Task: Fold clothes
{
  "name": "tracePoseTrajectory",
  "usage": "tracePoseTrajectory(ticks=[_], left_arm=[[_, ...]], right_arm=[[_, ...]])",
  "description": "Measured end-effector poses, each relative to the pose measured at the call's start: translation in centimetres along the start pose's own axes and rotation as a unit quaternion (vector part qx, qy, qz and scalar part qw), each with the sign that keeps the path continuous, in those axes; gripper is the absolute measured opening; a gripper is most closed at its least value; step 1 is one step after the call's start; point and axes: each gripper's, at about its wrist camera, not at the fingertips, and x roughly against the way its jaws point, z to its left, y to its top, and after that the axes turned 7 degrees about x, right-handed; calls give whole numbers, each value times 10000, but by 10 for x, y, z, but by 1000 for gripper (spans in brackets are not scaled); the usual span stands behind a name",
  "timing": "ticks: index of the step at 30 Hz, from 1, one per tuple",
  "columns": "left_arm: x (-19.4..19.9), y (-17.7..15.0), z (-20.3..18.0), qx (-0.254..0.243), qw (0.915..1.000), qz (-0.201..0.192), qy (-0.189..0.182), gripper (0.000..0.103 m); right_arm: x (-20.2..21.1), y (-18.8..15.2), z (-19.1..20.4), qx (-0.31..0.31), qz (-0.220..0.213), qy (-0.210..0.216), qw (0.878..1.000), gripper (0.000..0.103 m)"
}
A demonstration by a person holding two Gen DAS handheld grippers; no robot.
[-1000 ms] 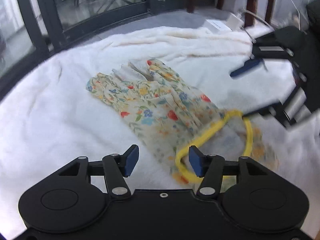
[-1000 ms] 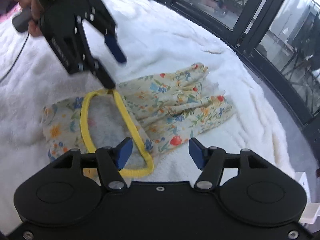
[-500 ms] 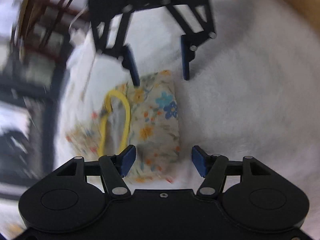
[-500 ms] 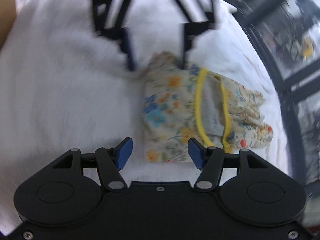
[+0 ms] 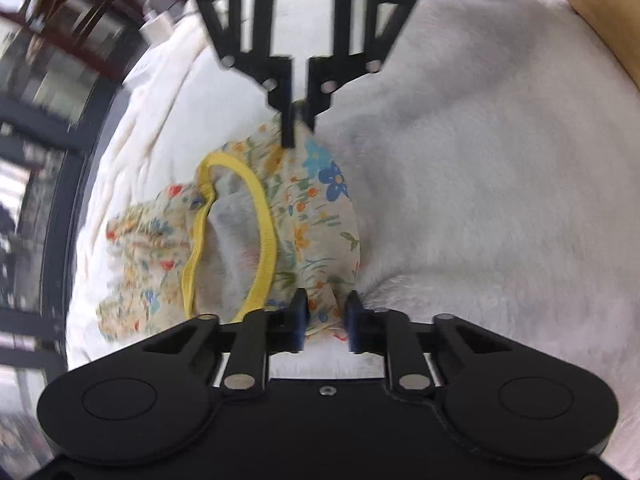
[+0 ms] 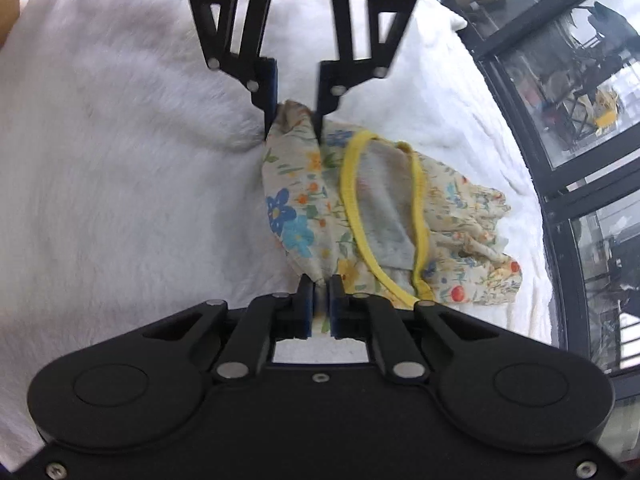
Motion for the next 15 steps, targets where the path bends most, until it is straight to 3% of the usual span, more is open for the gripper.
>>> tracePoseTrajectory(ticks=[6,15], left_arm=[[11,2,14,612,9977,25,-290,10],[27,0,0,1155,9869,-181,-1115,10]], right_arm=[[8,3,-7,-76,-68,120,9999,6],[31,0,4,-462,-253,975,9938,4]])
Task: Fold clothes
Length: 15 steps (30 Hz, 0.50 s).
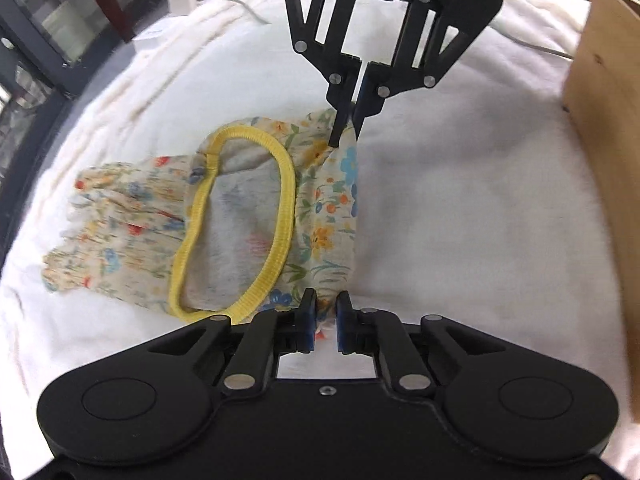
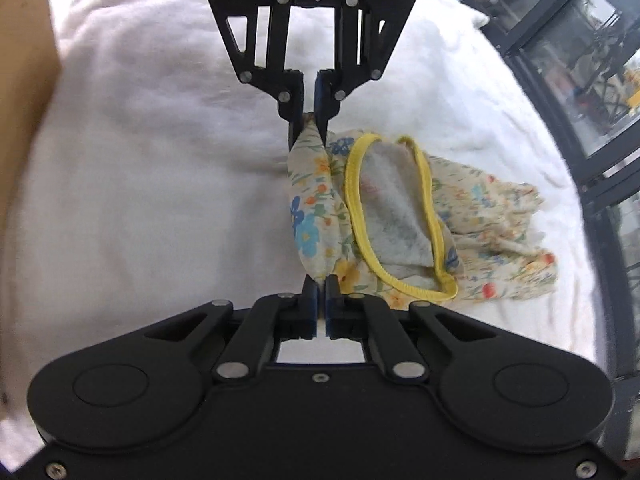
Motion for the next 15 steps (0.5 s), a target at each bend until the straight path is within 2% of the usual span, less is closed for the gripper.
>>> tracePoseTrajectory(ticks=[5,7,9,11,13,14,15], left_arm=[[16,-3,-30,108,9990,-115,-424,10],[18,-5,-39,-49,9996,-168,-242,10],[15,-9,-48,-313,9992,-214,90,10],[7,-17,-58,-729,9953,-243,591,10],[-1,-20,-57,-828,9941,-166,688,11],[-4,-21,-55,-802,9945,-125,660,11],[-6,-21,-53,-795,9947,-102,639,11]], right_arm=[[16,4,16,-330,-104,642,9973,2],[23,6,25,-356,-114,843,9957,1],[27,8,33,-287,-115,772,9965,1],[24,9,40,-24,-90,441,9990,7],[20,10,47,283,-58,50,9996,35],[18,10,51,436,-42,-146,9989,40],[14,10,55,646,-15,-324,9974,49]])
